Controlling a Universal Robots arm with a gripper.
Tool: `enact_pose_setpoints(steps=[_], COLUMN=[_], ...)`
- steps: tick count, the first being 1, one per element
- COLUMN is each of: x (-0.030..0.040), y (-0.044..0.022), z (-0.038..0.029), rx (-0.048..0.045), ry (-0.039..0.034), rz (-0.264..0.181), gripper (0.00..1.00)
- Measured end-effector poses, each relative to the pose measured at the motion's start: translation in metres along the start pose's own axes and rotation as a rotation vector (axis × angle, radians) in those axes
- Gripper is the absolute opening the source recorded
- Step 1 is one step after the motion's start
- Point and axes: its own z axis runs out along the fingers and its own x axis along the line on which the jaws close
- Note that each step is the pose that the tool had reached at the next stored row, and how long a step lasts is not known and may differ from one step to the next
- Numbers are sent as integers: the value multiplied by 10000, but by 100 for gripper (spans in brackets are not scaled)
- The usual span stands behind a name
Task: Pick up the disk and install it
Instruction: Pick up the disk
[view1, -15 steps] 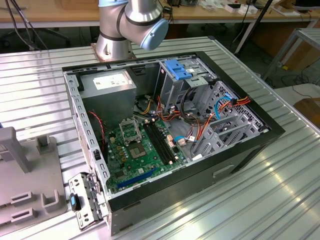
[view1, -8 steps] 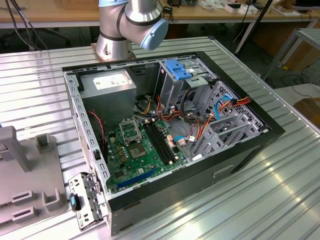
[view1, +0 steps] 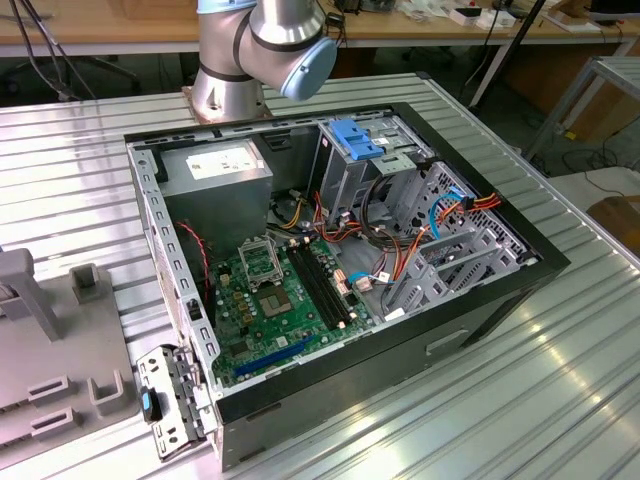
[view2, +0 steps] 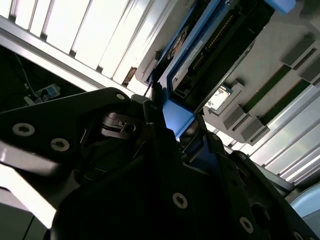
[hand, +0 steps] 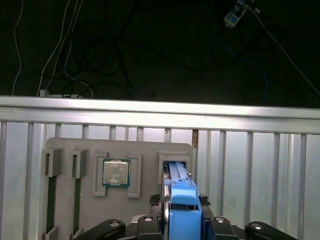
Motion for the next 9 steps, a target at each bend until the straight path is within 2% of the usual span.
enact_pose_setpoints(steps=[9], x=[0], y=[0], z=[0], rx=[0], ry=[0], rz=[56], gripper=[38])
